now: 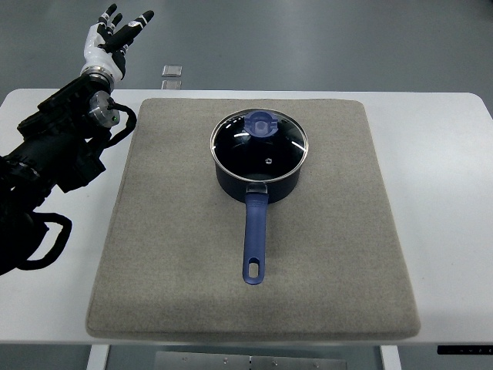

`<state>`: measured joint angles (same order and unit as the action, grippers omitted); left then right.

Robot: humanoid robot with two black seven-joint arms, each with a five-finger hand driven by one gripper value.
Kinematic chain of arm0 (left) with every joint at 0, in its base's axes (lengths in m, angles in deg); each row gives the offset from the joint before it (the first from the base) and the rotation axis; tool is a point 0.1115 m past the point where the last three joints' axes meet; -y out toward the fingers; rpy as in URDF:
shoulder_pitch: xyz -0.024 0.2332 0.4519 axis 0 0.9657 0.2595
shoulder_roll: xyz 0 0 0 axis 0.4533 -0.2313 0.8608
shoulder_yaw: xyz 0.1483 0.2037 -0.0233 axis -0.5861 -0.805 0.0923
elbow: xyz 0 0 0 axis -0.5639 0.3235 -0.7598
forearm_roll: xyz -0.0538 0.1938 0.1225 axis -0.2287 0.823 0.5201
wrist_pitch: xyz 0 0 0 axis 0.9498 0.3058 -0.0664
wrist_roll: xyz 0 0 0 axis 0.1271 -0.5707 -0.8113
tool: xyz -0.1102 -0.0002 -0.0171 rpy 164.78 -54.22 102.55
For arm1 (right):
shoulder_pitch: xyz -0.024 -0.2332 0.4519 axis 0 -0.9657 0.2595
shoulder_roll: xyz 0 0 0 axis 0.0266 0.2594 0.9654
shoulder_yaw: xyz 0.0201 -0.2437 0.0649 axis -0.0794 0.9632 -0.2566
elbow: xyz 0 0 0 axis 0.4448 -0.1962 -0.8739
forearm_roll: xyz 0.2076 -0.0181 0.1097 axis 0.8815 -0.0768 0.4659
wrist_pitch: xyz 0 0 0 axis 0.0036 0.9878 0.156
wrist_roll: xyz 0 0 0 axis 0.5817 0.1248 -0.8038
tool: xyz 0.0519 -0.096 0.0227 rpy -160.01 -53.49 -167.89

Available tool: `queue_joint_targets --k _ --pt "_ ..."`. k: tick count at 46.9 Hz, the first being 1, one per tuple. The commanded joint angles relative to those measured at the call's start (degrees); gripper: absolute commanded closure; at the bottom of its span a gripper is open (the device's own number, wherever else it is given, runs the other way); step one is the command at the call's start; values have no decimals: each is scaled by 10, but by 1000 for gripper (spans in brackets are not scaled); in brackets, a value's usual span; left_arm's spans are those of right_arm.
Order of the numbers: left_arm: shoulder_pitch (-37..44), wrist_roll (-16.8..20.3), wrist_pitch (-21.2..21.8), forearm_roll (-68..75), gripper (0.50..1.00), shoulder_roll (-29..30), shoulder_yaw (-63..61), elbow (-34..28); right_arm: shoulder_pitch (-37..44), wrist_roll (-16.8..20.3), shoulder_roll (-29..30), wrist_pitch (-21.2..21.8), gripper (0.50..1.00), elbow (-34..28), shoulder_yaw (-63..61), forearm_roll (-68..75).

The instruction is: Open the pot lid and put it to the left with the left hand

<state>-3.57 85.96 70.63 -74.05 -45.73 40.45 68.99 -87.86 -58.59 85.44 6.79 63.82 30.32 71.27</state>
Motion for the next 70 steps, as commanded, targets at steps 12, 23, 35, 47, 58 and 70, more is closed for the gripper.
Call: queue_joint_targets --k 12,23,35,47,58,70 --pt "-1 1 -1 4 512 1 -1 -1 0 0 0 0 583 0 0 0" --pt "-11 1 -5 5 510 3 -2 12 0 0 0 0 583 0 0 0" --pt "-51 -5 -16 8 510 51 -98 114 0 0 0 0 583 0 0 0" --pt "-144 1 -95 109 510 112 -256 181 0 0 0 0 583 0 0 0" --pt "-203 3 -145 417 510 146 -254 259 0 0 0 0 583 0 0 0" --pt "-285 15 -302 519 510 211 -257 405 0 0 0 0 583 0 0 0"
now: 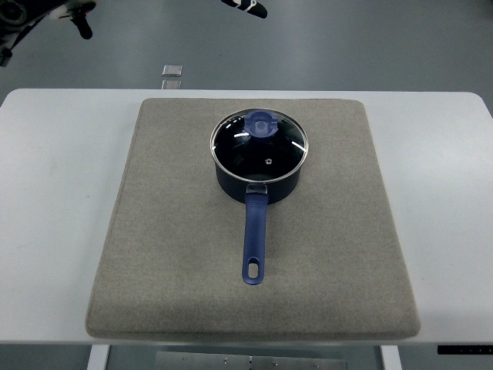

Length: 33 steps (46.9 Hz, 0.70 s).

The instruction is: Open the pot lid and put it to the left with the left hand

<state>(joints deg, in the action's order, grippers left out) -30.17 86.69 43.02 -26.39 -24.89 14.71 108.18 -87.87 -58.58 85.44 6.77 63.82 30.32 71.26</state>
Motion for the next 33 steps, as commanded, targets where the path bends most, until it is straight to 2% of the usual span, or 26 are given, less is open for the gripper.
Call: queue_joint_targets --k 1,6,13,25,33 --pt "-25 12 -27 60 510 3 0 14 0 0 0 0 583 0 0 0" --pt "-52 35 -38 139 510 2 -1 20 0 0 0 0 583 0 0 0" --pt "-72 54 -79 210 510 1 -3 40 0 0 0 0 583 0 0 0" --pt "-73 66 -82 367 510 -7 -20 55 0 0 0 0 583 0 0 0" --pt "-71 90 -98 438 508 -12 -35 112 0 0 0 0 583 0 0 0"
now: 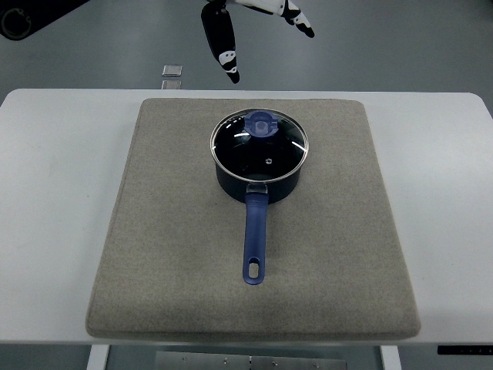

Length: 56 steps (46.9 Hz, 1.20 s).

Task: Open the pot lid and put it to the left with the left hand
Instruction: 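Move the left hand down over the blue knob of the glass lid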

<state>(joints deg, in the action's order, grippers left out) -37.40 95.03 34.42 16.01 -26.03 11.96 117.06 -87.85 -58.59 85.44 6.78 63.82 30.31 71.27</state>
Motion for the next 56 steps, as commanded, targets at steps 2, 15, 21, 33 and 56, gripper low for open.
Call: queue_joint_targets --k 2,15,21,33,56 --pt "-2 6 -13 17 508 -1 -25 32 0 0 0 0 583 0 0 0" --pt "2 6 -3 47 508 -27 -53 23 0 0 0 0 583 0 0 0" --pt "4 6 31 64 508 -27 -53 7 0 0 0 0 583 0 0 0" --pt "29 7 40 64 508 -30 -54 4 0 0 0 0 583 0 0 0" --pt "41 21 37 68 508 -31 -86 4 0 0 0 0 583 0 0 0"
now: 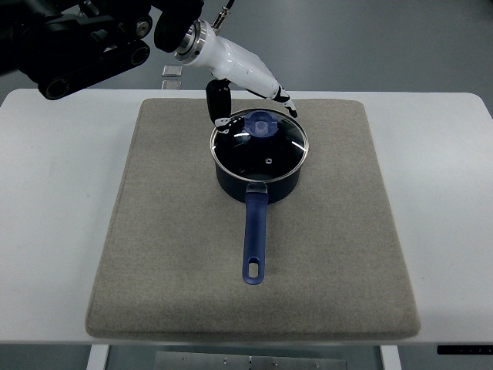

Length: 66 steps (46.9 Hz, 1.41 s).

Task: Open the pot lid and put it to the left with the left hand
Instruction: 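Move the left hand down over the blue knob of the glass lid, then position the left hand fingers around the blue lid knob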

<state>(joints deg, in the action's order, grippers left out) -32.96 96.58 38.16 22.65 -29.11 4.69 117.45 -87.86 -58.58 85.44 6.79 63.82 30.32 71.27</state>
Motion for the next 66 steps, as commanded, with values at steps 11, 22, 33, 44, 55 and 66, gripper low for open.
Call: queue_joint_targets --k 11,22,33,44,55,66 --pt "-5 9 -1 3 508 0 -20 -2 0 0 0 0 583 0 0 0" --pt "17 9 9 -1 508 -11 -18 -40 0 0 0 0 583 0 0 0" --pt "22 15 12 -7 508 -10 -13 -46 0 0 0 0 583 0 0 0" --pt "21 15 13 2 508 -11 -18 -46 0 0 0 0 583 0 0 0" --pt "20 17 11 1 508 -11 -18 -42 0 0 0 0 583 0 0 0" --pt "13 17 11 1 508 -11 -19 -42 0 0 0 0 583 0 0 0"
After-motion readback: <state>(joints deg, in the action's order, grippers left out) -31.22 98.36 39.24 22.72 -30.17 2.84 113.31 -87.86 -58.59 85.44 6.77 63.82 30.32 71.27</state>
